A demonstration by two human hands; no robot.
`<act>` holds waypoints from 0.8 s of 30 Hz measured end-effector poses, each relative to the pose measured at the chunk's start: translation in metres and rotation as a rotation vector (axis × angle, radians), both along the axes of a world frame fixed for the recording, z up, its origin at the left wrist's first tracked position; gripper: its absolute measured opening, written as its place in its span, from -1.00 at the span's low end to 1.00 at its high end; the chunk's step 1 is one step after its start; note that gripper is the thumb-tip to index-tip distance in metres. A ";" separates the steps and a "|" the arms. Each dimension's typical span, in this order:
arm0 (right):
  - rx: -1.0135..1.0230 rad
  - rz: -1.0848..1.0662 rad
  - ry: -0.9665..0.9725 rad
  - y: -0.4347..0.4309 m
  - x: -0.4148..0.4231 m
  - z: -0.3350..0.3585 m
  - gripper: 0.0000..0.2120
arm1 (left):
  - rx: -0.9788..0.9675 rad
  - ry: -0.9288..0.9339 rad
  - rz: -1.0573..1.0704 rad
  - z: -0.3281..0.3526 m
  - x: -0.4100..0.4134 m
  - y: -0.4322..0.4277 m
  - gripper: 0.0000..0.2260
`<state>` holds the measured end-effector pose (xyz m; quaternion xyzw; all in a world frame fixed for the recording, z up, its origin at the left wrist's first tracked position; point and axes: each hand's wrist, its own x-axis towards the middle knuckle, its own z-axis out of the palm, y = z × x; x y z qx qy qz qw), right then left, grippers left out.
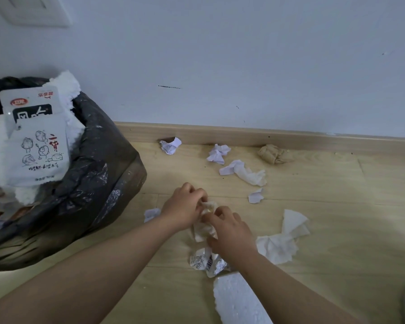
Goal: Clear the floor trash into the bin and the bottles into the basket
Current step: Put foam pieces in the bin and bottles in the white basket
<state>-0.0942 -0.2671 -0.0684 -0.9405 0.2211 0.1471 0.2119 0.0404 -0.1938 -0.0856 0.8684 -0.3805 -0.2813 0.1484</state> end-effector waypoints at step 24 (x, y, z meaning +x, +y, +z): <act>0.917 -0.500 -0.629 0.028 0.084 0.144 -0.83 | -0.907 0.147 0.554 0.168 0.005 0.060 -0.78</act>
